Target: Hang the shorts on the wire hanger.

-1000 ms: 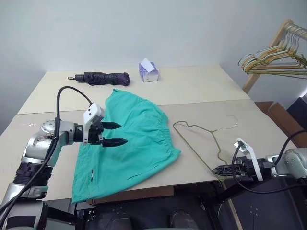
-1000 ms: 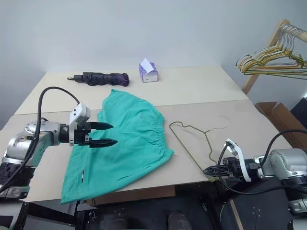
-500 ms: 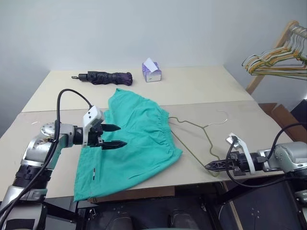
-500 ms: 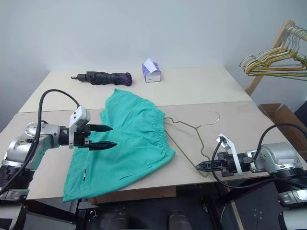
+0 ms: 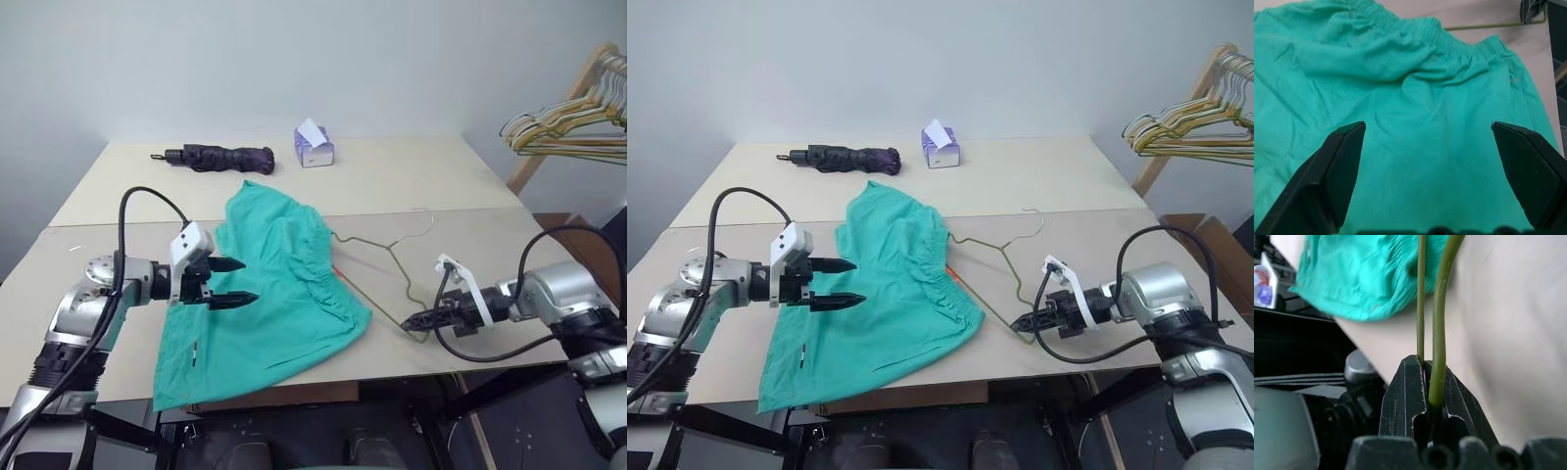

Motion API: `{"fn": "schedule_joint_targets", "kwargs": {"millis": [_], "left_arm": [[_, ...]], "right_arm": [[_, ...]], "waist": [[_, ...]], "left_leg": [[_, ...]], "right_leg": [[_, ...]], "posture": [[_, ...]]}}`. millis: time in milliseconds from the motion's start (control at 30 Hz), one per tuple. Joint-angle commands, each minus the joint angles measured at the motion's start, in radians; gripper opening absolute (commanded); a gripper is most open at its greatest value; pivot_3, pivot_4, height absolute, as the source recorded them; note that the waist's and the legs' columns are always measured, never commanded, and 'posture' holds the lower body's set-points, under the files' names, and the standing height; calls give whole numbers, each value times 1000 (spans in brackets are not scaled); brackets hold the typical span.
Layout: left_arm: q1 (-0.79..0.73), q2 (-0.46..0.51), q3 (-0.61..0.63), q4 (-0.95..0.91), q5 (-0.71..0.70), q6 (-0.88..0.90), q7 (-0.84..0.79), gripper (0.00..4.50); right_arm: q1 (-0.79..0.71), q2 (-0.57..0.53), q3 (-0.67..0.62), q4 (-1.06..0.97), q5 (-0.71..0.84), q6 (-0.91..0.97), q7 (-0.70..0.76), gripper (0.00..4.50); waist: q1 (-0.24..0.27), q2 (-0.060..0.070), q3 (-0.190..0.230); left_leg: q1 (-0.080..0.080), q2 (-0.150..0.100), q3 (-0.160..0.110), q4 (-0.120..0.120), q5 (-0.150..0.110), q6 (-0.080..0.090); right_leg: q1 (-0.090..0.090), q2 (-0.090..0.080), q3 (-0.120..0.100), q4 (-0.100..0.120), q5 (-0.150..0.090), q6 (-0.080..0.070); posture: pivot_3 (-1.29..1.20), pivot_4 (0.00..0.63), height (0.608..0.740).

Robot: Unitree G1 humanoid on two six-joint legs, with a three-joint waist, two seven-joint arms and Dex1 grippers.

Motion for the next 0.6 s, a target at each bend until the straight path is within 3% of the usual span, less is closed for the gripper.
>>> {"fn": "schedule_joint_targets", "kwargs": {"millis": [33, 233, 600], "left_arm": [[0, 1, 22, -28, -3, -20, 7, 4453], [4, -6, 21, -28, -1, -26, 19, 4453], [-5, -23, 9, -13, 23, -47, 36, 4453]], "right_arm": [[-39, -34, 39, -22, -8, -27, 129, 0], [-91, -64, 168, -20, -93, -96, 262, 0], [-329, 151, 178, 376, -263, -179, 226, 0]], "waist": [[7, 0, 0], [15, 0, 0], [15, 0, 0]], "left_leg": [[0, 0, 0, 0, 0, 0], [0, 0, 0, 1, 0, 0], [0, 0, 0, 1, 0, 0]], "right_leg": [[0, 0, 0, 0, 0, 0], [0, 0, 0, 1, 0, 0], [-1, 0, 0, 3, 0, 0]], "posture": [[43, 0, 740], [51, 0, 740], [56, 0, 740]]}}
